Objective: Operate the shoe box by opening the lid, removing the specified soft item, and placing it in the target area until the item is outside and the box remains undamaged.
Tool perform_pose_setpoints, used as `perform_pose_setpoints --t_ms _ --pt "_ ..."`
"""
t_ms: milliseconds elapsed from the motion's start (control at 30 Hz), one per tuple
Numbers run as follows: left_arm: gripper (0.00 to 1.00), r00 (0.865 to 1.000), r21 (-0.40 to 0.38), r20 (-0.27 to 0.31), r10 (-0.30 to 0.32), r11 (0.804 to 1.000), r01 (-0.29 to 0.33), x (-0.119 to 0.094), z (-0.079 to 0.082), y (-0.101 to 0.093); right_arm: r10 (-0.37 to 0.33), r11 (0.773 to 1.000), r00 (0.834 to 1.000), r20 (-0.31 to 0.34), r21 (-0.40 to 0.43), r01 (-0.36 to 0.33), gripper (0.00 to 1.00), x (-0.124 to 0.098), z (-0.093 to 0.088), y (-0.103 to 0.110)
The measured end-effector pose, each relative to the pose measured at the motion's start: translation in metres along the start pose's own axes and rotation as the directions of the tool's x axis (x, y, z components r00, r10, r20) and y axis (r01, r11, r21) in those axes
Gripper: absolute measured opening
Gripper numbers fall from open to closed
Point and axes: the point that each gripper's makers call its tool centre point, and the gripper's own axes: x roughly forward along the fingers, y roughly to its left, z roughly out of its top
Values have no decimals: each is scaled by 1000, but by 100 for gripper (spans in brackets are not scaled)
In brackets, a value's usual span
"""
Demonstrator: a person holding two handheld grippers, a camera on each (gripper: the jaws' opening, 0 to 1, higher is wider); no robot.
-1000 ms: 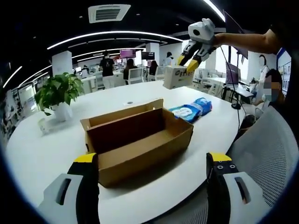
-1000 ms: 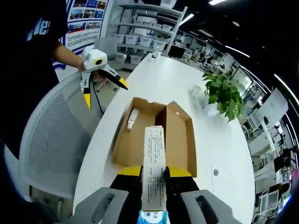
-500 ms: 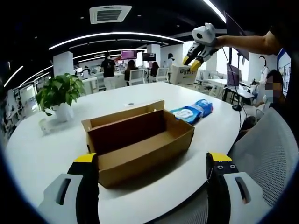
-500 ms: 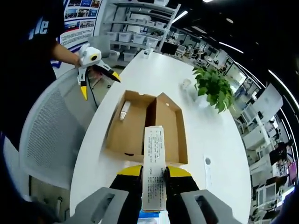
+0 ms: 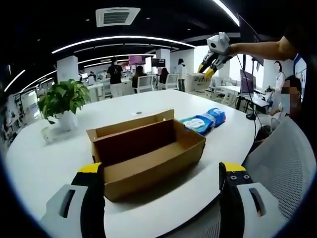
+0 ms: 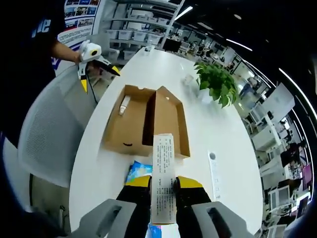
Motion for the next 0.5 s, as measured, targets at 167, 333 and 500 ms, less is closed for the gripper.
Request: perform_pose_setpoints --t_ms 167,333,500 --pt "100 1000 6 -12 4 1000 -4 1 -2 1 -6 1000 1000 -29 13 7 15 -2 -25 -7" --pt "100 1000 12 -12 5 1000 -5 2 -1 1 -12 1000 999 -53 23 13 15 -2 -46 -13" --pt "99 1000 14 -20 10 1000 -10 3 -2 2 -13 999 997 -74 36 15 15 2 -71 -20"
